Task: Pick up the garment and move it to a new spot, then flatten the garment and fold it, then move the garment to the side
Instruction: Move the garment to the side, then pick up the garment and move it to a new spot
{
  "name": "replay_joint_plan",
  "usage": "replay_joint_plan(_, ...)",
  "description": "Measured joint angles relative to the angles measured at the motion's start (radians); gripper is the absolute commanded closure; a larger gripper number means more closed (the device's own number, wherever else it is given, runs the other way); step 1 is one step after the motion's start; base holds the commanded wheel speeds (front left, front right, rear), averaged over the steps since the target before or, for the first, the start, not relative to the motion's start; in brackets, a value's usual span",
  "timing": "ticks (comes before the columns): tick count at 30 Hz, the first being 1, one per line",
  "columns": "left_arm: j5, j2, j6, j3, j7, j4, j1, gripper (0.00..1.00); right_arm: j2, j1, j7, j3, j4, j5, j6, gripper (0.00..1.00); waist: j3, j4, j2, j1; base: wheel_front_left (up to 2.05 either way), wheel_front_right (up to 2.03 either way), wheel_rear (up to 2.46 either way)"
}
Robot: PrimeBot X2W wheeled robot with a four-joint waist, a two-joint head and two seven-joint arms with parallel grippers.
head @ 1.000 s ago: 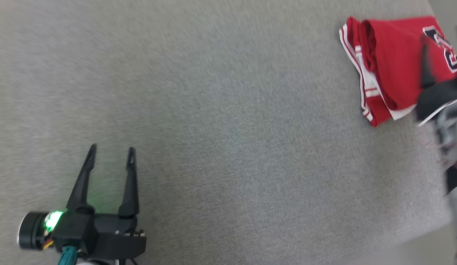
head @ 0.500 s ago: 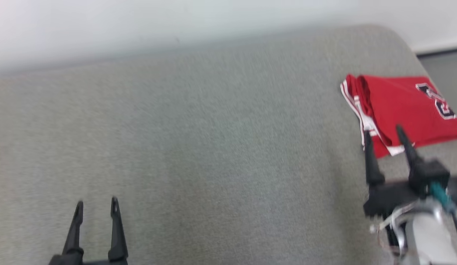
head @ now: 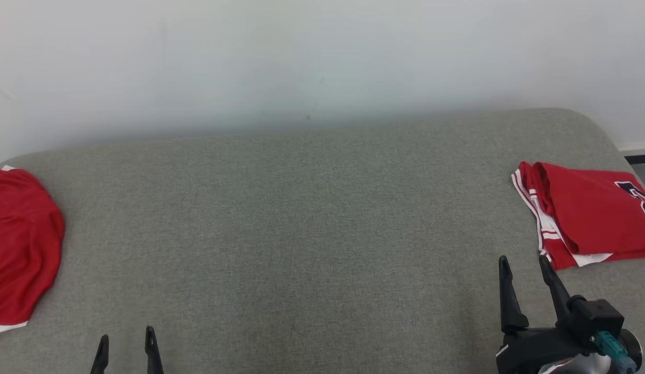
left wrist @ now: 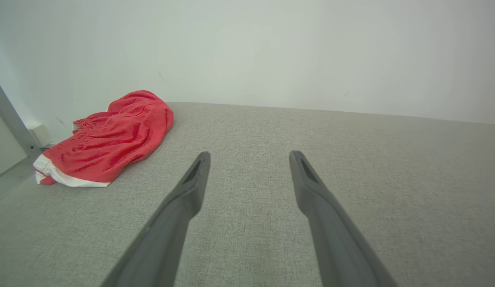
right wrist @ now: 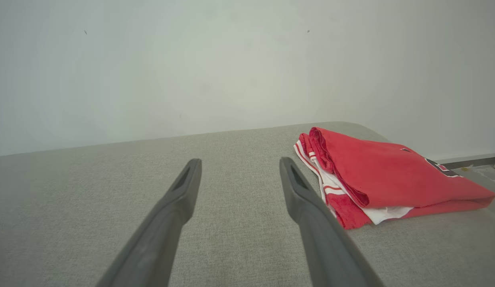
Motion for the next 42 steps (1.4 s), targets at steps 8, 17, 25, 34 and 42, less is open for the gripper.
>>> replay_joint_plan(8,-0.004,-0.001,-0.014,0.008,0.000,0.042,0.014,0.00,0.027,0.047,-0.030,-0.018,0.038,-0.009,0.000,0.00,-0.029,0.035,0.0000,0.0001,0.00,0.00,0.00)
replay_joint_plan(17,-0.011,-0.001,-0.008,0.005,0.000,0.055,0.015,0.00,0.033,0.057,-0.033,0.021,0.052,-0.026,0.000,0.00,-0.035,0.031,0.0002,0.0002,0.00,0.00,0.00)
replay_joint_plan(25,-0.011,-0.001,-0.008,0.000,0.000,0.058,0.012,0.00,0.034,0.069,-0.039,0.068,0.044,-0.091,0.000,0.00,-0.034,0.031,0.0002,0.0003,0.00,0.00,0.00)
replay_joint_plan(34,-0.011,-0.001,-0.009,-0.002,0.000,0.060,0.006,0.00,0.034,0.072,-0.043,0.089,0.039,-0.077,0.000,0.00,-0.030,0.042,0.0002,0.0003,0.00,0.00,0.00)
replay_joint_plan(42,-0.007,-0.001,-0.012,-0.006,0.000,0.059,0.000,0.00,0.035,0.081,-0.042,0.084,0.039,-0.061,0.000,0.00,-0.030,0.077,0.0002,0.0002,0.00,0.00,0.00)
